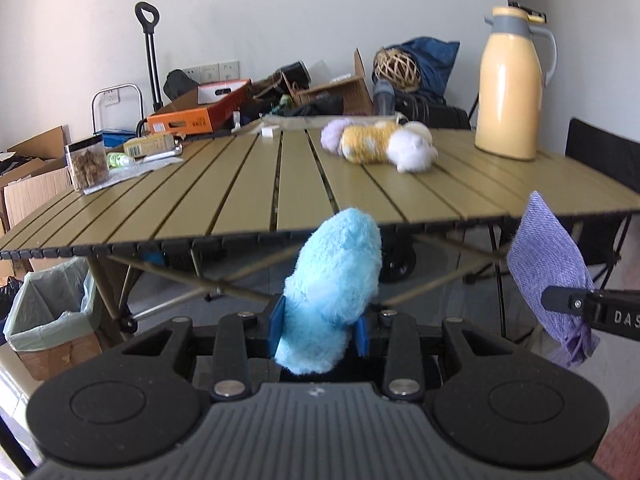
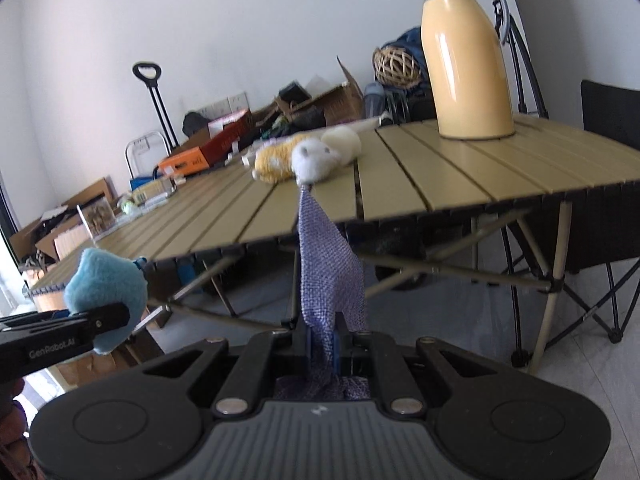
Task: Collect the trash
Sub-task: 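Lift the lavender pouch and blue plush and carry both down toward the black bin, then lower the blue plush into the bin and open the left tool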
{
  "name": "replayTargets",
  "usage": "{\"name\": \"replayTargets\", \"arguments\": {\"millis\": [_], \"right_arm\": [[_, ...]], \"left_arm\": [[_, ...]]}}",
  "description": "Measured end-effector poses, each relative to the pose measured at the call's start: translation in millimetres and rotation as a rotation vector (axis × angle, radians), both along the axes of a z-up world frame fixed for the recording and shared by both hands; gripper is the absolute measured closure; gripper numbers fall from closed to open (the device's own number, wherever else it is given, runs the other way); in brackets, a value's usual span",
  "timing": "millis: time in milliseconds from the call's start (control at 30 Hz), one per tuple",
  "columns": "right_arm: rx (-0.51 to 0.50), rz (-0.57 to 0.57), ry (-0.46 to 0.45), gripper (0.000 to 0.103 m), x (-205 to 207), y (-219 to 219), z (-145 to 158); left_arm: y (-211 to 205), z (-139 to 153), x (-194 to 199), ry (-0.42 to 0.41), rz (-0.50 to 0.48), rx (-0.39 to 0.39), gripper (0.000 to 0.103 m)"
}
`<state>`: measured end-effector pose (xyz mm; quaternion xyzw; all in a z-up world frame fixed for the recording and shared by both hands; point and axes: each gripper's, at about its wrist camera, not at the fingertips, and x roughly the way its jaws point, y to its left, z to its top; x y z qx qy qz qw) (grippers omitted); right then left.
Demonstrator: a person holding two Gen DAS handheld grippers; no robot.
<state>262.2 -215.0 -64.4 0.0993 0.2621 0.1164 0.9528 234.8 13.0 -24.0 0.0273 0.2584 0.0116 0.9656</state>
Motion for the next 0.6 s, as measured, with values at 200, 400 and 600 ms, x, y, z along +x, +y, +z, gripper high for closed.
{"name": "replayTargets", "arguments": {"millis": [200, 400, 600], "right_arm": [[-0.026, 0.015, 0.054, 0.094, 0.0, 2.5, -16.9], [-0.036, 0.005, 0.130, 0.094, 6.6, 1.2, -35.7], [-0.043, 0.006, 0.186, 0.094, 14.2, 3.5, -51.2]], "left_arm": [[10.5, -20.8, -4.8, 0.064, 0.001, 0.012, 0.069], [25.3, -48.3, -2.3, 0.167, 0.024, 0.008, 0.069], [42.7, -65.4, 4.9, 0.248, 0.078, -0.026, 0.069]]}}
